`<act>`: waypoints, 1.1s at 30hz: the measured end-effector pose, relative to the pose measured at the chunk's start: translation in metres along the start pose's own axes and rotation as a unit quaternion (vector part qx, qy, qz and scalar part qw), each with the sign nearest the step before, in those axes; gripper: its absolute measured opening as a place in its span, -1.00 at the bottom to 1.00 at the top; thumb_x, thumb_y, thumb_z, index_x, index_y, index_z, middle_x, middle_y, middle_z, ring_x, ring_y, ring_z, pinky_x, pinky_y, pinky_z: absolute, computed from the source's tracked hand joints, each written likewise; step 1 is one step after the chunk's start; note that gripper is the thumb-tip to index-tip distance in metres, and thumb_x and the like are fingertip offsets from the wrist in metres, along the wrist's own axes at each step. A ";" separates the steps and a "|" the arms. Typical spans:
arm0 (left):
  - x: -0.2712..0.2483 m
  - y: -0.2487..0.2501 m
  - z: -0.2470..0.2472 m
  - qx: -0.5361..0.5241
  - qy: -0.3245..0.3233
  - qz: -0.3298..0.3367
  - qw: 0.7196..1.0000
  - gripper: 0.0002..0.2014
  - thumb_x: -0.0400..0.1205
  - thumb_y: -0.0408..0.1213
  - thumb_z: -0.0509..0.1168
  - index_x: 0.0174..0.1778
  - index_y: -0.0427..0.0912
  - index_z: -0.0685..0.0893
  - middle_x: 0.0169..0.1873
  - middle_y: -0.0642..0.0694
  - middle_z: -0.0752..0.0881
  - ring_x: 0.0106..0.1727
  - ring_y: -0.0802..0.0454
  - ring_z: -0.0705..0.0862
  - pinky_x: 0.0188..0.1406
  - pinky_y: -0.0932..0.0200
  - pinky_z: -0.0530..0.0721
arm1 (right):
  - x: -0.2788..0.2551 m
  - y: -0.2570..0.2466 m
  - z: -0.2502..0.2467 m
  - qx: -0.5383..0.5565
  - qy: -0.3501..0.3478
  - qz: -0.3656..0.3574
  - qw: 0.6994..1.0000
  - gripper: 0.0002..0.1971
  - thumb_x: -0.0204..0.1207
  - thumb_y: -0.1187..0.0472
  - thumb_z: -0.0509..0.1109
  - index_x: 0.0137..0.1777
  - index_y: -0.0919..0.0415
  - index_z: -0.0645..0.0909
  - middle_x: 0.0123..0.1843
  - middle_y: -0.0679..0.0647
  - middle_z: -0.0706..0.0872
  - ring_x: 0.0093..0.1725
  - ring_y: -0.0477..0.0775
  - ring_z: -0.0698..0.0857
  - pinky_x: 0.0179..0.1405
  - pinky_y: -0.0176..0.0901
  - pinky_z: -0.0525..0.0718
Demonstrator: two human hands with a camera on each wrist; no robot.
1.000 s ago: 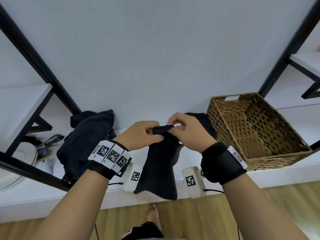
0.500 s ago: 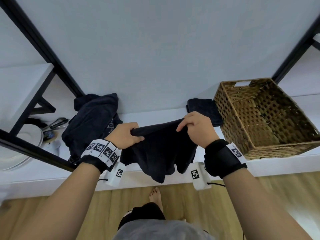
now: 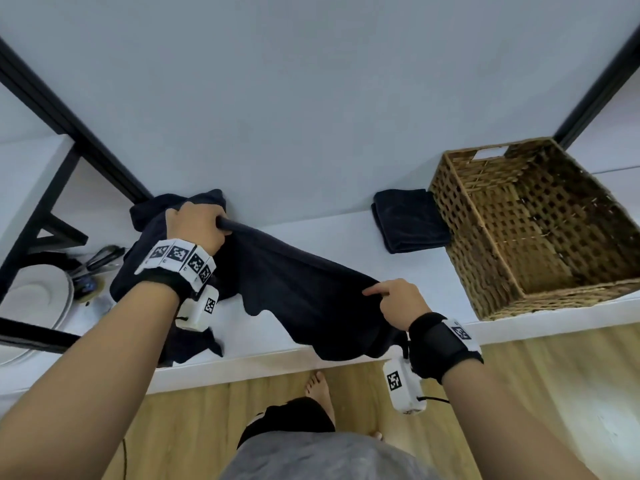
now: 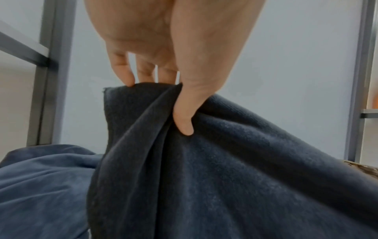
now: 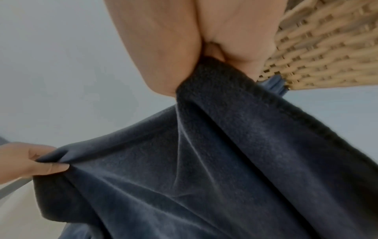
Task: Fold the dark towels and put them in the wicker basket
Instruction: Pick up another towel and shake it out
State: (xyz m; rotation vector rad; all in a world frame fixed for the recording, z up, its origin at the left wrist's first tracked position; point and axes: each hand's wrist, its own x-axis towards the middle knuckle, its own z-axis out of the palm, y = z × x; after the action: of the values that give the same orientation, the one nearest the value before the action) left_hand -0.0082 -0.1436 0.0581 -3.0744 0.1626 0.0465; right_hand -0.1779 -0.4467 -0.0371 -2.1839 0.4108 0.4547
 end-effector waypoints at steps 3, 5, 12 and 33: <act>0.037 0.014 -0.001 0.006 0.026 0.019 0.999 -0.75 0.49 -0.44 0.26 -0.04 -0.05 0.73 -0.10 -0.14 0.74 0.13 -0.25 0.58 0.13 -0.09 0.40 | 0.017 0.003 0.012 0.025 -0.022 0.000 0.999 -0.41 0.57 0.50 0.05 0.37 -0.03 0.68 0.43 0.11 0.64 0.40 0.14 0.58 0.38 -0.32 0.46; 0.068 0.028 0.003 -0.030 0.022 0.043 0.998 -0.70 0.49 -0.50 0.25 0.03 -0.14 0.75 -0.04 -0.21 0.73 0.14 -0.29 0.58 0.12 -0.11 0.51 | 0.028 0.006 0.020 0.040 -0.036 0.013 0.998 -0.40 0.57 0.49 0.06 0.45 -0.06 0.61 0.46 0.11 0.62 0.42 0.13 0.57 0.38 -0.33 0.45; 0.120 0.078 0.079 -0.277 -0.015 0.083 0.957 -0.50 0.59 -0.40 0.38 0.48 -0.22 0.51 0.50 -0.26 0.37 0.49 -0.16 0.43 0.44 0.14 0.35 | 0.069 0.022 0.048 0.034 -0.007 0.109 0.993 -0.45 0.63 0.43 0.09 0.62 0.12 0.39 0.53 0.16 0.54 0.47 0.17 0.53 0.39 -0.34 0.36; -0.019 0.083 0.241 -0.311 -0.284 -0.233 0.876 -0.60 0.61 -0.14 0.28 -0.50 -0.24 0.39 -0.52 -0.10 0.48 -0.38 -0.09 0.48 -0.37 0.12 0.37 | 0.068 0.063 0.048 0.058 0.025 0.166 0.984 -0.38 0.49 0.36 0.38 0.56 -0.03 0.48 0.40 0.06 0.65 0.14 -0.04 0.61 0.11 -0.44 0.51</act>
State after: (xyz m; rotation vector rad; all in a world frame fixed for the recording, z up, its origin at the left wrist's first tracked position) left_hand -0.0422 -0.2091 -0.1864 -3.4022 -0.7635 1.1664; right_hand -0.1541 -0.4550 -0.1385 -2.0216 0.8163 0.5432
